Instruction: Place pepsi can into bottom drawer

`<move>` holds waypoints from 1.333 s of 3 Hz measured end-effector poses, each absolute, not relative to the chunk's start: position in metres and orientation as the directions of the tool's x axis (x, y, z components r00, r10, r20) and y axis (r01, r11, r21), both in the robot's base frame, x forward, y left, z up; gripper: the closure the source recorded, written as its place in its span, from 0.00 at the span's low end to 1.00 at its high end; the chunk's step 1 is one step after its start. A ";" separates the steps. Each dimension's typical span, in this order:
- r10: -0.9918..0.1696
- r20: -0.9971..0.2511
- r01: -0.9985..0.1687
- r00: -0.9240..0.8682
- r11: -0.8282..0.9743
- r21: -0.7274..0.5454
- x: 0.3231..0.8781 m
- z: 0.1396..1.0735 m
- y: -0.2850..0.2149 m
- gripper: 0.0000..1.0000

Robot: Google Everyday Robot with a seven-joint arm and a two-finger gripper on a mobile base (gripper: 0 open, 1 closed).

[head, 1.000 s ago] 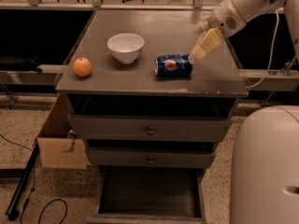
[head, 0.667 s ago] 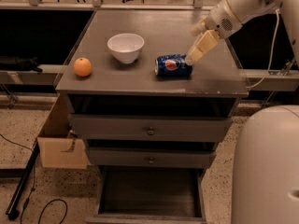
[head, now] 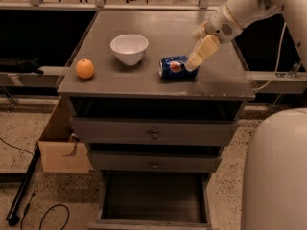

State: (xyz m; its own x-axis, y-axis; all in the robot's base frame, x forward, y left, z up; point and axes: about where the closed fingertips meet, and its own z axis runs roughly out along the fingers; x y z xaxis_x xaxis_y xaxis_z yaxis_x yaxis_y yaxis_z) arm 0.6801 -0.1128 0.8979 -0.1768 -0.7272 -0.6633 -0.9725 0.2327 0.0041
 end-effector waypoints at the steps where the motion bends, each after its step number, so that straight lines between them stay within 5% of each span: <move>1: -0.727 -0.659 -0.969 -0.195 0.246 0.014 0.681 0.889 -0.116 0.00; 4: -0.717 -0.631 -0.940 -0.296 0.337 0.058 0.699 0.848 -0.155 0.00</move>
Offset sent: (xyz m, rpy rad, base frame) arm 0.0023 -0.0403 -0.0242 0.0054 0.0298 -0.0953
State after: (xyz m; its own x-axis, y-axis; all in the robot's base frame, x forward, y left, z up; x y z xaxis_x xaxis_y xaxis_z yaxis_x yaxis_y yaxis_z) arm 0.6989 -0.1546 0.8484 -0.2963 -0.7171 -0.6309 -0.9396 0.3372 0.0581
